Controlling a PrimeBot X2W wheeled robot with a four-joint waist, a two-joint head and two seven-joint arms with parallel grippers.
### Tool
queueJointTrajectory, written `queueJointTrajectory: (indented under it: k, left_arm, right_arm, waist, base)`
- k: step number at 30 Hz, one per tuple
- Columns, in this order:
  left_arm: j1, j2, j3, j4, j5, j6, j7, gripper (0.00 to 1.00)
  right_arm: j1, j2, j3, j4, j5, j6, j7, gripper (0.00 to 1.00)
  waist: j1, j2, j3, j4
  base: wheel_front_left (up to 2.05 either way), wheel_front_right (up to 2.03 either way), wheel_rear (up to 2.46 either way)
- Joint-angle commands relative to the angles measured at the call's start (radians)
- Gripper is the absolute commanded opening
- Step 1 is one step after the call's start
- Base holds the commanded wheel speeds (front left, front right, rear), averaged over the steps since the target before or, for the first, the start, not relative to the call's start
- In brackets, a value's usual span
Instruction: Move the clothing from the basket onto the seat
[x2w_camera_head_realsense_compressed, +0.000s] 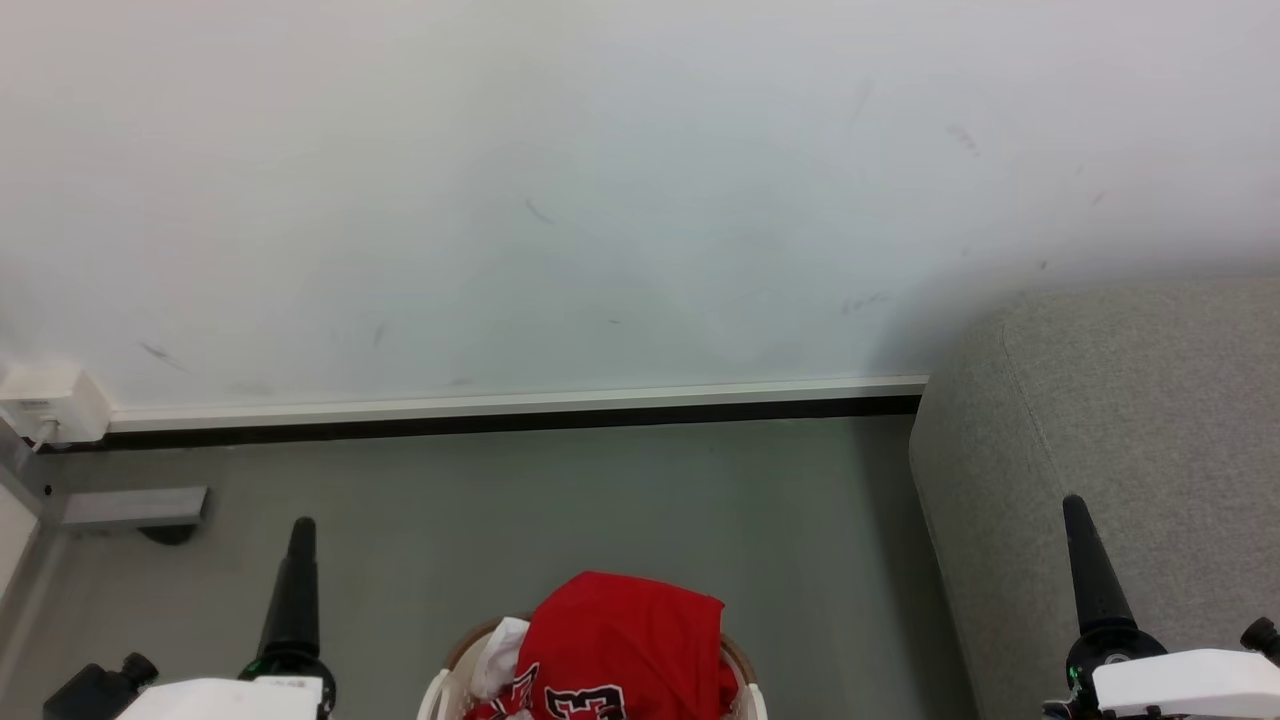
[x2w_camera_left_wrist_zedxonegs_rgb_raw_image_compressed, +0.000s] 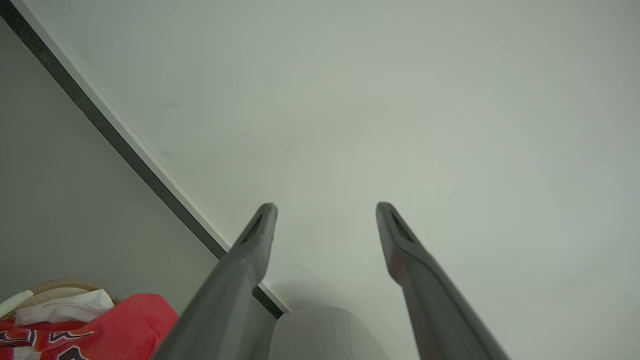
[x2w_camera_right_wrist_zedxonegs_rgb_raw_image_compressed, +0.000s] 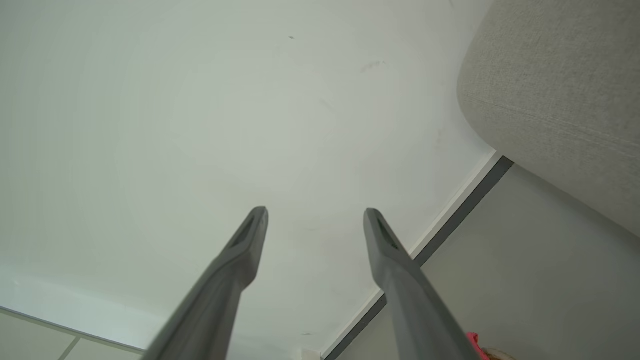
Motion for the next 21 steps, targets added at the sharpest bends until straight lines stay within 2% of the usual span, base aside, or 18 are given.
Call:
queueJointTrajectory:
  k: [1, 21]
  left_arm:
    - [-0.005, 0.008, 0.002, -0.02, 0.035, 0.002, -0.01, 1.0]
    - [0.032, 0.009, -0.034, -0.043, 0.418, 0.071, -0.073, 1.0]
  right_arm:
    - [-0.026, -0.013, 0.005, -0.014, -0.029, -0.001, -0.01, 1.0]
    - [-0.03, -0.047, 0.079, 0.03, -0.393, -0.001, -0.073, 1.0]
  waist:
    - [0.0, -0.0001, 0.0, 0.0]
    - [0.0, -0.0001, -0.017, 0.001]
  base:
    - [0.0, 0.0, 0.0]
    - [0.0, 0.0, 0.0]
